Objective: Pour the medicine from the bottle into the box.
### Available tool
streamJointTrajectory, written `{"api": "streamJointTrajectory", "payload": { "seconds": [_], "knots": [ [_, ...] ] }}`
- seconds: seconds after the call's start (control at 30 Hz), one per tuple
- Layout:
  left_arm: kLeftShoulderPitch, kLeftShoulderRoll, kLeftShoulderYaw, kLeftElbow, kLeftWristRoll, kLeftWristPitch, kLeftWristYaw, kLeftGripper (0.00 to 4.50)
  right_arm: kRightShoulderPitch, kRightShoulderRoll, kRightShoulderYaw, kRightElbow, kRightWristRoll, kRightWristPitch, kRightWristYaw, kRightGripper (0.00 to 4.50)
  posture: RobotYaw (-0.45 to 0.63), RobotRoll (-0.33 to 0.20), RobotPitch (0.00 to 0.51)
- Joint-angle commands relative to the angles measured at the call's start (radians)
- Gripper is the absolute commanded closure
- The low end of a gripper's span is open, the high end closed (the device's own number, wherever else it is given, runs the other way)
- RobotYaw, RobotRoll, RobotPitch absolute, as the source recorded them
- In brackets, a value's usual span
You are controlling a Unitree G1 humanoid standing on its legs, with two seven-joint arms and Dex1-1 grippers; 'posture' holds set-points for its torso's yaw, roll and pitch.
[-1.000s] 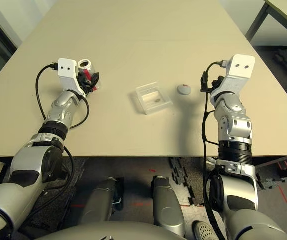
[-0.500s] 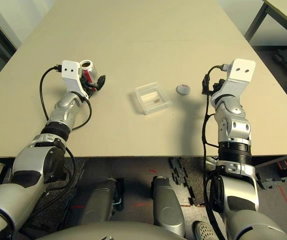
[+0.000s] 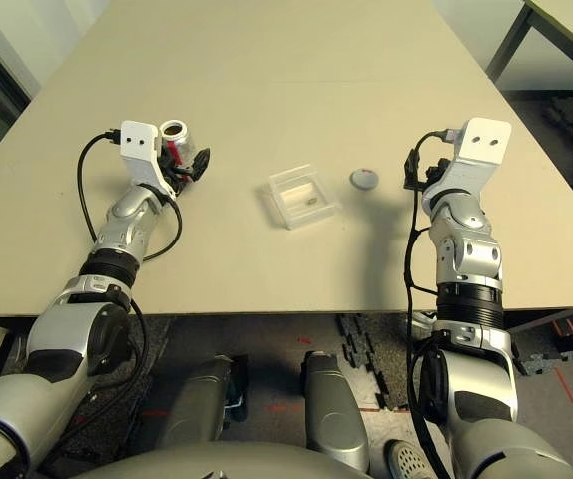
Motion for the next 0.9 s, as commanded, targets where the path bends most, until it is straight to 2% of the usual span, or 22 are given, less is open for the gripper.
{"api": "streamJointTrajectory", "payload": {
  "seconds": [0.03,0.47,0.53,0.6,0.7,0.9],
  "knots": [
    [0.083,-0.003,-0.012,-0.175,-0.027,0.098,0.008,0.01,0.013,-0.008,-0.014,-0.029,0.012,0.023,0.003,0.00,-0.07,0.000,0.155],
    [0.365,-0.002,0.003,-0.729,-0.098,0.368,0.094,0.01,0.039,-0.017,-0.026,-0.066,0.023,0.047,0.021,0.00,-0.03,0.000,0.174],
    [0.370,0.031,0.049,-0.764,-0.127,0.359,0.086,0.01,0.051,-0.020,-0.030,-0.065,0.018,0.016,0.031,0.00,-0.03,0.000,0.174],
    [0.352,0.059,0.083,-0.751,-0.146,0.333,0.077,0.01,0.054,-0.028,-0.031,-0.055,0.010,-0.013,0.042,0.00,-0.02,0.000,0.173],
    [0.276,0.132,0.164,-0.623,-0.175,0.240,0.051,0.01,0.050,-0.038,-0.046,-0.010,0.001,-0.074,0.036,0.00,-0.02,0.000,0.174],
    [0.095,0.311,0.257,-0.189,-0.169,0.048,-0.016,0.01,0.029,-0.074,-0.062,0.102,-0.026,-0.195,0.001,0.00,-0.02,0.000,0.183]
  ]
}}
